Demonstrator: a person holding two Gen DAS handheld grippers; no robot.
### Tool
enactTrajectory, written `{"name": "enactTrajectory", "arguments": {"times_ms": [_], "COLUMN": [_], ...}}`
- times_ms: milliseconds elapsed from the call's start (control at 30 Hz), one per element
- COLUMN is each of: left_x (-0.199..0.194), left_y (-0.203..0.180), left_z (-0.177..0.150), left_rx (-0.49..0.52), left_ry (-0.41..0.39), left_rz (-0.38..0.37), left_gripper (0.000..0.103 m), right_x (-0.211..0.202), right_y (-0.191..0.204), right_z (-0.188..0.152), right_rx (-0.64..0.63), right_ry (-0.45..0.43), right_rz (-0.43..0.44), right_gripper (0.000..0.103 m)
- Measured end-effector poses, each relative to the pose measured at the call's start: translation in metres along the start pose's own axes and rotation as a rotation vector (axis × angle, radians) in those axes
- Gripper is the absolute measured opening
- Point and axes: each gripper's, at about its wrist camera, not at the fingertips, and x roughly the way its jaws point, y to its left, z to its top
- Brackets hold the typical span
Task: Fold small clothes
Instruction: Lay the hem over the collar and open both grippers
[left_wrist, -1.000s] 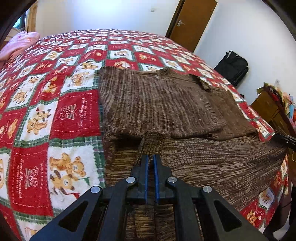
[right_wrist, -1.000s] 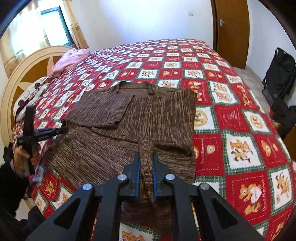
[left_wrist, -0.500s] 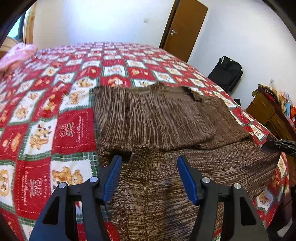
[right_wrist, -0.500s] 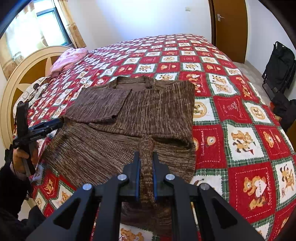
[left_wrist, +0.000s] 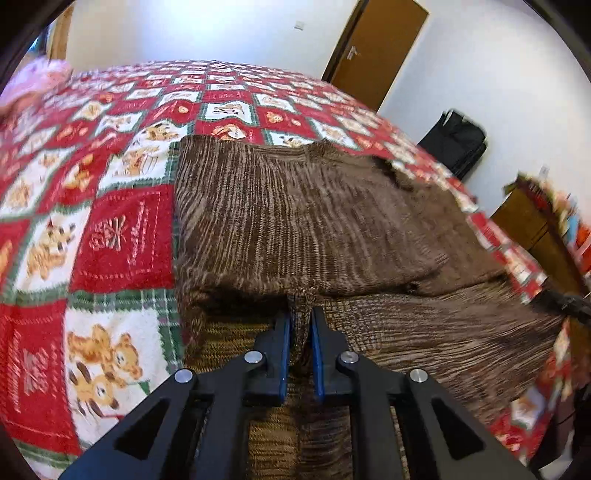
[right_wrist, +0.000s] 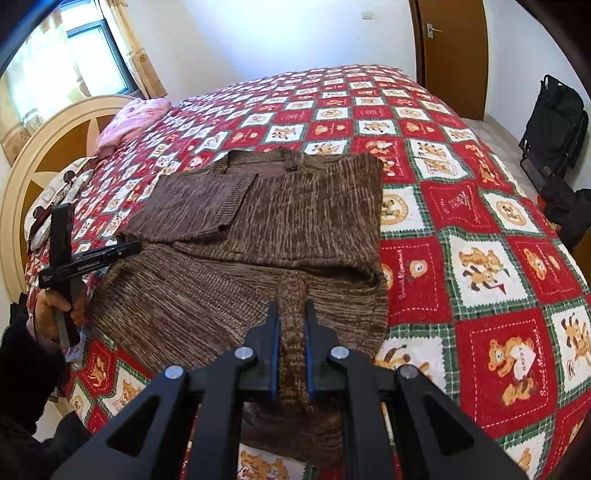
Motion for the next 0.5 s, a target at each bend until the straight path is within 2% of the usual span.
{"name": "enactTrajectory", "arguments": {"times_ms": [133,233,333,500], "left_x": [-0.011,-0.028,-0.05,-0.07], "left_y": [-0.008,-0.01,-0.016,-0.021], "left_z": [-0.006,-0.004,0.007,0.035], "left_rx": [0.021,-0.013,-0.011,0.003], "left_ry": [-0.028,-0.083,-0.154,-0.214], "left_rz": [-0.003,-0.031,-0.019,0.0], "left_gripper": [0.008,0.008,0.008,0.008], "right_x": [-0.005,-0.011,-0.022,-0.032], "right_y": [0.0,-0.002,-0.002,0.006], "right_z": [-0.001,0.002,0.009,0.033], "right_rx": [0.0,0.014,0.03,-0.02], "right_ry": [-0.006,-0.03,-0.074,-0.121], "right_rz": [-0.011,-0.029,-0.022,-0.035], "right_gripper": [0.013,0.013,0.013,0.013]}}
